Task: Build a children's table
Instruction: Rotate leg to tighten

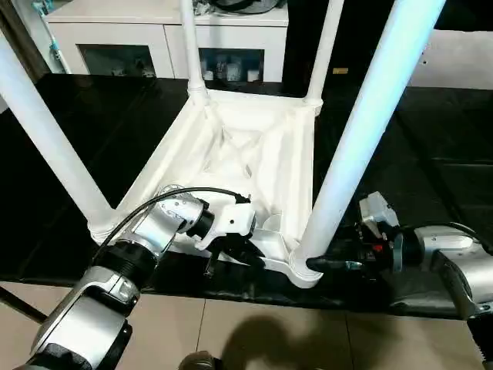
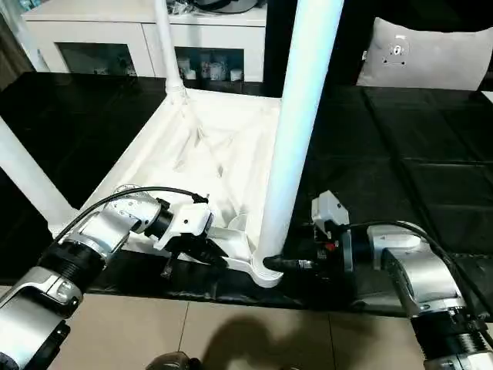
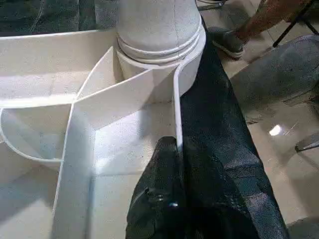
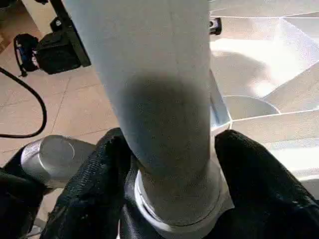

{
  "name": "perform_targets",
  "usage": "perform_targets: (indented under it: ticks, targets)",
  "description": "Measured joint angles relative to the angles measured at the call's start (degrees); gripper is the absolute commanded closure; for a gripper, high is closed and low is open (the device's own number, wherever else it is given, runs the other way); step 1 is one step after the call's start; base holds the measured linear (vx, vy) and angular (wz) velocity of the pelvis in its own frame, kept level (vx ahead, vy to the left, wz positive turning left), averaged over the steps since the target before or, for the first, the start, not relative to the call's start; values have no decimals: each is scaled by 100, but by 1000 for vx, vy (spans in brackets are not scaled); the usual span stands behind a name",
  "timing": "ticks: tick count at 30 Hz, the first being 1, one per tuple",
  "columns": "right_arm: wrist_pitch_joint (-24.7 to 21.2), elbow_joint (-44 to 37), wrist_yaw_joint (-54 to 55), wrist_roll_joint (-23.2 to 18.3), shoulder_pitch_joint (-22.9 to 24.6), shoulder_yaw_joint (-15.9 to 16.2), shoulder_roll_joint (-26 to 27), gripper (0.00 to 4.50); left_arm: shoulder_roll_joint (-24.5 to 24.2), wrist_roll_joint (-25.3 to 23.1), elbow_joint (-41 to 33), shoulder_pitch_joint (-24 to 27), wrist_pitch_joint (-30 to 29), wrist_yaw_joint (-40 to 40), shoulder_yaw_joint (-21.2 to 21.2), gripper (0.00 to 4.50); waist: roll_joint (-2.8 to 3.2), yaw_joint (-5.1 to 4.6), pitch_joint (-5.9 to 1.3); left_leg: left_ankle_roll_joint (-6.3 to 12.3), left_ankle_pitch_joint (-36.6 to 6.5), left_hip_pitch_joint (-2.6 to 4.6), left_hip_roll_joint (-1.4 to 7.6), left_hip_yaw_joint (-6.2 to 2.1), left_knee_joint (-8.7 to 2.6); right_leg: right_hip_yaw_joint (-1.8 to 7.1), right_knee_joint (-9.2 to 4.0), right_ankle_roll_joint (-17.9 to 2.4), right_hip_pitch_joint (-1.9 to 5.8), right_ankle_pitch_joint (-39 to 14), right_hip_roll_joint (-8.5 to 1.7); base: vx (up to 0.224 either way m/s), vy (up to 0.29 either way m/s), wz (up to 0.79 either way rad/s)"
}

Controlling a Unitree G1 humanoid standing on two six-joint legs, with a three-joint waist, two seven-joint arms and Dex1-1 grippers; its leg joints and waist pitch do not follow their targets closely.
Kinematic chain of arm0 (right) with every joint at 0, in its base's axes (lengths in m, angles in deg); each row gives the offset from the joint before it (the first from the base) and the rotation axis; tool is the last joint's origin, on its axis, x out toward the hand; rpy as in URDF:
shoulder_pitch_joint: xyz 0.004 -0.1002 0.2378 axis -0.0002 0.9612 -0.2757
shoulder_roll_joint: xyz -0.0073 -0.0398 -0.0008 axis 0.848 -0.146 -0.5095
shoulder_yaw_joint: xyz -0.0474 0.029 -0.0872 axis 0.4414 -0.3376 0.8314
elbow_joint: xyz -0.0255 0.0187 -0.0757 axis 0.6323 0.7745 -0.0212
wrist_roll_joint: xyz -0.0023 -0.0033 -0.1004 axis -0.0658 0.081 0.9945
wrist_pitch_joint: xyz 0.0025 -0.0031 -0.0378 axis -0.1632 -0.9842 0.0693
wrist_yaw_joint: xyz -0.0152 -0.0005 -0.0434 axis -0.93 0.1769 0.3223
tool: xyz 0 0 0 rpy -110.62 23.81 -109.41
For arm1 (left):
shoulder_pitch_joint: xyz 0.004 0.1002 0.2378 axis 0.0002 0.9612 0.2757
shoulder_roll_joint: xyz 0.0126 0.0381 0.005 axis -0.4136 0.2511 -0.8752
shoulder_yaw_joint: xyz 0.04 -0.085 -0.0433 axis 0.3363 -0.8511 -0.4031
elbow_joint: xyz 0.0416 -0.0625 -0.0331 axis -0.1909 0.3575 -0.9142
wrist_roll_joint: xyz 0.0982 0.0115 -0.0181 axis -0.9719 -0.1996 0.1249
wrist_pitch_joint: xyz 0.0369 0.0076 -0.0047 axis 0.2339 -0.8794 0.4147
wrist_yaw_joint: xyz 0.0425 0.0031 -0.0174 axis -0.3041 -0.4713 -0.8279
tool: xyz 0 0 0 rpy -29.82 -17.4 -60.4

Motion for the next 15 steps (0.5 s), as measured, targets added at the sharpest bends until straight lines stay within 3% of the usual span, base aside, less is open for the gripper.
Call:
perform_targets:
  ticks: [7, 12, 15]
  targets:
    - [-250, 2, 43, -114, -6, -27, 94, 248, 47, 70, 0, 3, -155, 41, -43, 450, 0, -5, 0, 0, 0, 1, 1, 0, 0, 0, 1, 3, 0, -2, 1, 0, 0, 0]
    - [-506, -193, 408, -217, 62, -122, 244, 253, 55, 159, 0, 4, -453, -23, -168, 450, 5, -18, -3, 1, 4, 8, 1, 1, 2, 0, 6, 15, 0, -8, 1, 0, 0, 0]
    - [-569, -209, 1049, -76, 65, -257, 524, 254, 90, 83, 26, 0, -682, -457, -292, 450, 7, -96, -4, 1, 12, 15, 1, 1, 3, 1, 6, 15, 2, 0, 1, 0, 0, 0]
